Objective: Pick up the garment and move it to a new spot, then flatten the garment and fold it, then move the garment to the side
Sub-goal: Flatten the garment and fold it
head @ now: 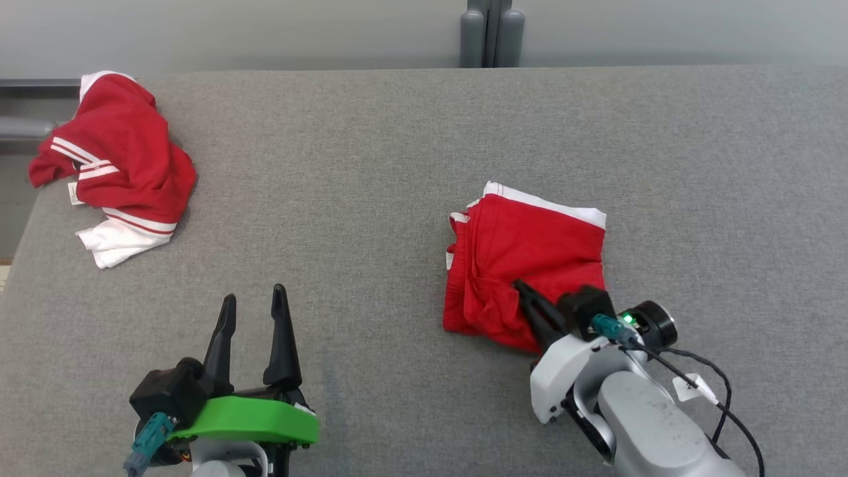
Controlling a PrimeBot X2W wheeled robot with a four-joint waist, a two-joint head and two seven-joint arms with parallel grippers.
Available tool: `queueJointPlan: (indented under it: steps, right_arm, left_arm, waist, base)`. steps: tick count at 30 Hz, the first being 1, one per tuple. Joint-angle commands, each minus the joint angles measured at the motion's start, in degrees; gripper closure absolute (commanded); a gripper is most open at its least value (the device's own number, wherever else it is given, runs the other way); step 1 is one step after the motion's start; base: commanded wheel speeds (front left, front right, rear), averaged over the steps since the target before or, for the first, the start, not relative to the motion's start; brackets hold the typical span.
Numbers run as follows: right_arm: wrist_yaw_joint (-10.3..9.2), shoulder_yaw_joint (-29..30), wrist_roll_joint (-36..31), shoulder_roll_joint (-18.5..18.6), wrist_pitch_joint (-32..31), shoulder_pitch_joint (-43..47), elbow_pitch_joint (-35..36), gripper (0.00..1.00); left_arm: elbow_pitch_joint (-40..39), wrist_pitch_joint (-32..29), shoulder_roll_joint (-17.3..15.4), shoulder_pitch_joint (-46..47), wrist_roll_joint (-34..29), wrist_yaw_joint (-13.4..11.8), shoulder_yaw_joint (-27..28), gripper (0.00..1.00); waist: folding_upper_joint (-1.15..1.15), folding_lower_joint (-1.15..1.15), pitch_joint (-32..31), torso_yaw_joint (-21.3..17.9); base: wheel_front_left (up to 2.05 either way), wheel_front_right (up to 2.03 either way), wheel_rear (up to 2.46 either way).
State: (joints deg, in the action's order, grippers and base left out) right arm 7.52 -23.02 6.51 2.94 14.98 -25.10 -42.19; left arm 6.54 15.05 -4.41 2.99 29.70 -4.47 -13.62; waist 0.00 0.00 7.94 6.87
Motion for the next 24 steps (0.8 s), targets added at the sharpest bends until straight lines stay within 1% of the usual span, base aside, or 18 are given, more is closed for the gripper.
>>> queueJointPlan:
  steps: [1, 9, 16, 19, 23, 24]
  right_arm:
    - [-0.06, -2.27, 1.23, -0.02, 0.15, -0.42, -0.38, 1.0]
    - [-0.06, -14.39, 8.41, 0.01, 0.19, -1.22, 0.86, 1.0]
    - [-0.06, -21.53, 12.01, 0.01, -0.91, -2.93, -1.33, 1.0]
    - [-0.06, -22.09, 12.85, 0.02, -0.39, -3.59, -1.55, 1.0]
    - [-0.06, -19.91, 12.44, 0.01, 0.2, -3.79, 0.11, 1.0]
    - [-0.06, -18.72, 12.04, 0.01, 0.27, -3.49, 1.15, 0.92]
  left_arm:
    - [0.12, 0.16, -0.04, 0.86, -0.05, 0.3, 0.15, 0.0]
    - [-0.07, 0.17, 0.14, 1.11, -0.21, 0.18, 0.63, 0.0]
    - [0.13, 0.17, 0.38, 1.6, -0.4, 0.33, 0.79, 0.0]
    - [0.28, 0.17, 0.43, 1.57, -0.43, 0.3, 1.14, 0.0]
    - [0.33, 0.17, 0.5, 1.24, -0.54, 0.24, 1.85, 0.0]
    - [0.29, 0.18, 0.51, 1.15, -0.64, 0.25, 2.11, 0.0]
  waist:
    - [0.0, 0.0, 0.22, 0.3]
    - [0.0, 0.0, 0.68, -0.33]
    - [0.0, 0.0, 1.11, -0.78]
    - [0.0, 0.0, 1.1, -0.96]
    - [0.0, 0.0, 0.64, -1.37]
    - [0.0, 0.0, 0.39, -1.55]
  base:
    - [0.0, 0.0, 0.0]
    - [0.0, 0.0, 0.0]
    - [0.0, 0.0, 0.0]
    - [0.0, 0.0, 0.0]
    - [0.0, 0.0, 0.0]
    - [0.0, 0.0, 0.0]
